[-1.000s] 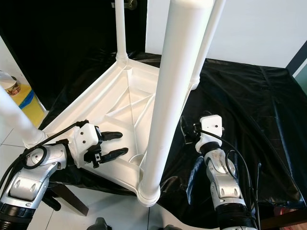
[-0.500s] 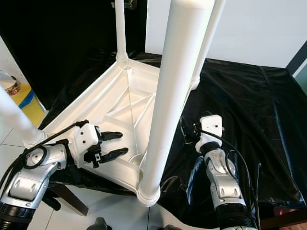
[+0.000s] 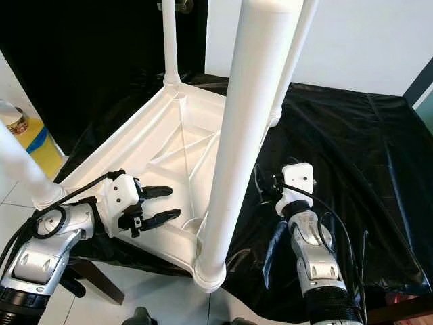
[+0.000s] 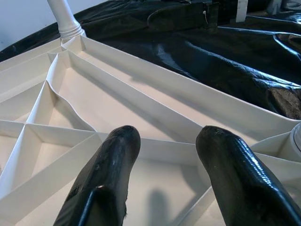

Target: Building children table

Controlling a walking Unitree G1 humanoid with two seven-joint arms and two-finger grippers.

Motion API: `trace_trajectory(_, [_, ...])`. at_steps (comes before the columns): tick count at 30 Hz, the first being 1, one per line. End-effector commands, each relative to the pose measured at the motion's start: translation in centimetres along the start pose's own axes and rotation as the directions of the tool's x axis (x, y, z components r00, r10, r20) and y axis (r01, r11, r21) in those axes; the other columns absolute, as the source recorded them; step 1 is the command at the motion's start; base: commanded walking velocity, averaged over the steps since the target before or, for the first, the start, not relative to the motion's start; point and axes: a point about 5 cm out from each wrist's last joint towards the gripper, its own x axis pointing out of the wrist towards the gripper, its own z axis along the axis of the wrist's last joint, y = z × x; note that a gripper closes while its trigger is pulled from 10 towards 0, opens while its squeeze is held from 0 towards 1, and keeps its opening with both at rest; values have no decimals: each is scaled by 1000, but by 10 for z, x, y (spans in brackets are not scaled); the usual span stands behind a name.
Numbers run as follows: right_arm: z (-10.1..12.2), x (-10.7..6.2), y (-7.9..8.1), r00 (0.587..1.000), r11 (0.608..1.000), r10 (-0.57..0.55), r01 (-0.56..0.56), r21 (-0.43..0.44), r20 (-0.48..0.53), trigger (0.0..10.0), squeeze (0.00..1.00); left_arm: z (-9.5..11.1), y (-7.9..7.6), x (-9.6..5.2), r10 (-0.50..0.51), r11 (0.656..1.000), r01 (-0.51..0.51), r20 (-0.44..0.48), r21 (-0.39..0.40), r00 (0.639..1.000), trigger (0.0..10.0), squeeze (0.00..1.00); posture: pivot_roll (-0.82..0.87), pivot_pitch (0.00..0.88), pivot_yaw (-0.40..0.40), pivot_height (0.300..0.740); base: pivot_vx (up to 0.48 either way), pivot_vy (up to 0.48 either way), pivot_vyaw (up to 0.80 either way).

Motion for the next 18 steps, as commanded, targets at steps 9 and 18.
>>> trace_trajectory(9, [0, 1, -2, 1000, 1000, 0, 0, -7, 1, 10000, 0, 2, 1, 0, 37, 999, -37, -1, 2, 999, 10000, 0, 126, 35, -123, 740, 0, 0, 0])
trace_trajectory(18, [0, 2, -2, 1000, 1000, -5, 5, -7, 3, 10000, 0, 4, 0, 4, 36, 999, -36, 13, 4, 999, 10000, 0, 130, 37, -124, 740, 0, 0, 0])
